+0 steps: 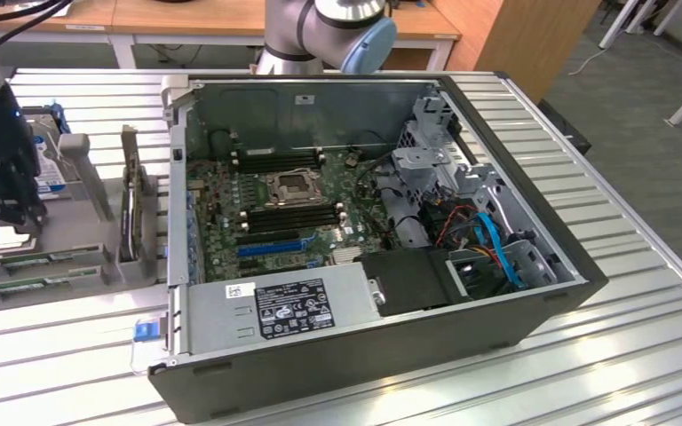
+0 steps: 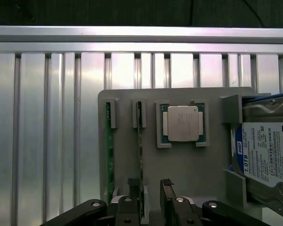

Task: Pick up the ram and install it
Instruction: 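Pick up the ram and move it above insertion slot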

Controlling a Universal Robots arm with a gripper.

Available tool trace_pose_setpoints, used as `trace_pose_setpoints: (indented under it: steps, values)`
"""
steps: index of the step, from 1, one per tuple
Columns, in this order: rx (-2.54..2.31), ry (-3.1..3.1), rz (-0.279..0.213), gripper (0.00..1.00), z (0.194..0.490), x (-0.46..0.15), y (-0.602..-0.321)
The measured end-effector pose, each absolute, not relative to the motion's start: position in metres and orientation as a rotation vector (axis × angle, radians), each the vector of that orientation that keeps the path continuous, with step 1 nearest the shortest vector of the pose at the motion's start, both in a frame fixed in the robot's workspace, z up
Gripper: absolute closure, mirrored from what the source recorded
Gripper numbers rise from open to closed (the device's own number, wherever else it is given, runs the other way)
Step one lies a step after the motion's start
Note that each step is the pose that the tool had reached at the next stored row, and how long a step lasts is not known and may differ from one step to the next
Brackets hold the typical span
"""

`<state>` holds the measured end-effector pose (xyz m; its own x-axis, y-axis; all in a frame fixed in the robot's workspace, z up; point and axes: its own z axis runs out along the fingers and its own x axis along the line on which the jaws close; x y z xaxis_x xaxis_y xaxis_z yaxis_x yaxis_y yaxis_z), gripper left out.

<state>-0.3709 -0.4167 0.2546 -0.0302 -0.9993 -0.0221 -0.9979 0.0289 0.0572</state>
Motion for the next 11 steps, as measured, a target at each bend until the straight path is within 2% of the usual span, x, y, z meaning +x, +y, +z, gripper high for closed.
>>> trace_pose_setpoints:
  steps: [11]
  values:
    - [2.171,-2.236,-0.088,0.69,0.2529,-0.3709,-0.4182]
